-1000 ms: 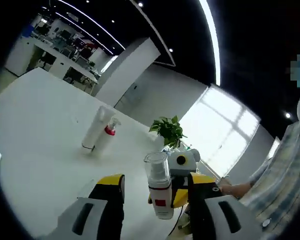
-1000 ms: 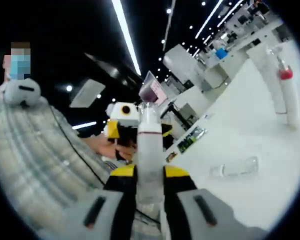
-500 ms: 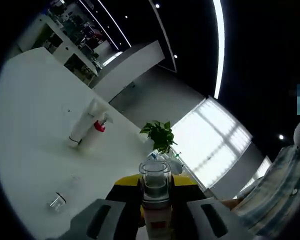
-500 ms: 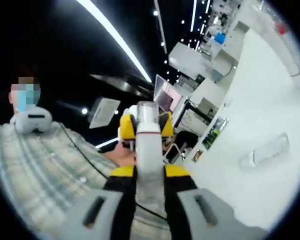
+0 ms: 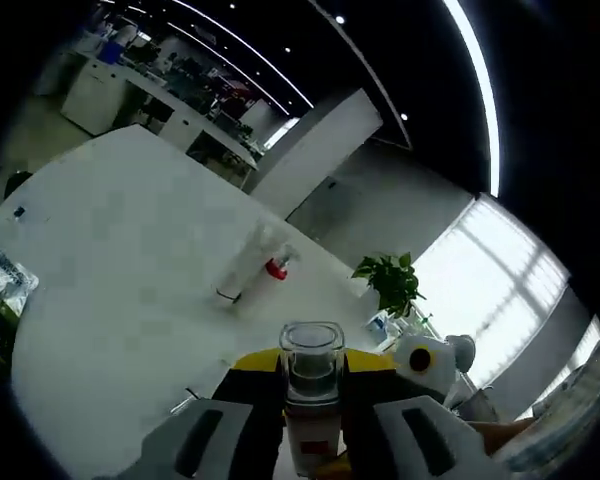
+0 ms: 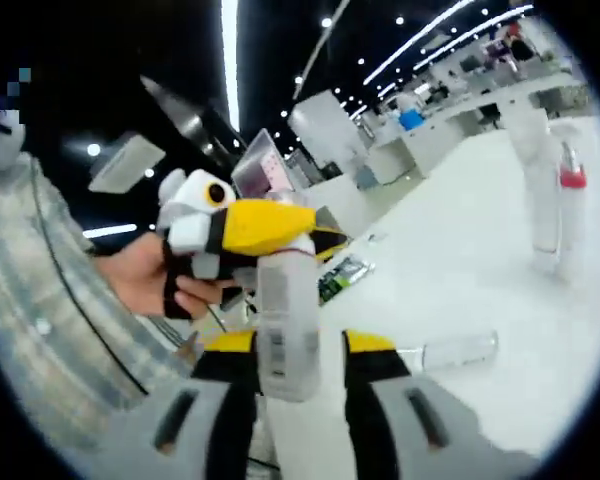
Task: Arrange the skincare products in the storage area until every visible bottle or jar stands upright without overlapping.
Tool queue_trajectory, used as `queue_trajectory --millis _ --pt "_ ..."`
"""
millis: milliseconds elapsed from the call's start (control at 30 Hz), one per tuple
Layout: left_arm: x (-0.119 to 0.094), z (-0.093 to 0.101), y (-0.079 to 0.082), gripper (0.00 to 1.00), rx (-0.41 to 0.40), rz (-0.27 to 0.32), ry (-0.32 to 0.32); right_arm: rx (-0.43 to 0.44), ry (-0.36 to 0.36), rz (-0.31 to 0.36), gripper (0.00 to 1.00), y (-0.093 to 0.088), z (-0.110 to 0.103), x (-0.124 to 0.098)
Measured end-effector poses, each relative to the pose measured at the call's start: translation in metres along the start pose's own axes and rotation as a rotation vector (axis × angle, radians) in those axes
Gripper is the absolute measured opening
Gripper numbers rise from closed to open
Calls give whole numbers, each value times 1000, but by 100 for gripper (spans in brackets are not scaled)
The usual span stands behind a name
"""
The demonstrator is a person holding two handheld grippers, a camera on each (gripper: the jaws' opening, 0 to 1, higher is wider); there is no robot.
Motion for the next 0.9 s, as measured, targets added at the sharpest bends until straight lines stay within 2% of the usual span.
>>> queue_trajectory --millis 100,167,333,433,500,567,667,700,767,800,833,900 --pt "-1 -3 -1 21 7 4 29 -28 -66 -23 27 -1 1 4" --pt "0 -4 -1 21 16 10 39 1 -113 -28 21 -3 3 5" --pt "0 0 -6 21 32 -18 12 17 -88 -33 20 -7 -4 1" --pt "-1 6 -7 22 -3 -48 -48 144 -10 15 19 -4 -9 -6" --pt "-1 16 -6 23 -32 -59 -125 205 37 51 19 0 -13 -12" --pt "-3 23 -6 24 -27 -73 -178 252 87 68 20 3 -18 -16" --pt "-5 41 -5 25 -45 -88 -285 301 238 105 20 13 -35 -30" --pt "-7 51 -6 25 -43 -98 -343 317 274 111 20 16 -39 -33" --pt "-8 60 -7 25 -9 -105 -393 347 339 117 20 19 -47 -40" --pt "-9 69 -9 25 -8 -127 -427 371 379 115 20 20 -52 -44" --pt "-10 72 -10 25 -4 -135 -443 378 386 122 20 21 -53 -45" --pt "-11 79 -11 24 -22 -140 -476 454 470 125 20 22 -61 -53"
Point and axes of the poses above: the point that each gripper's makers call its tool centre point, and the gripper's own axes: x roughly forward along the fingers, z roughly to its right, y roughly out of its top, the point moved 2 cm from there along -x, roughly backward along the fingers, and after that the axes turned 9 degrees about z, right-handed, at the moved point
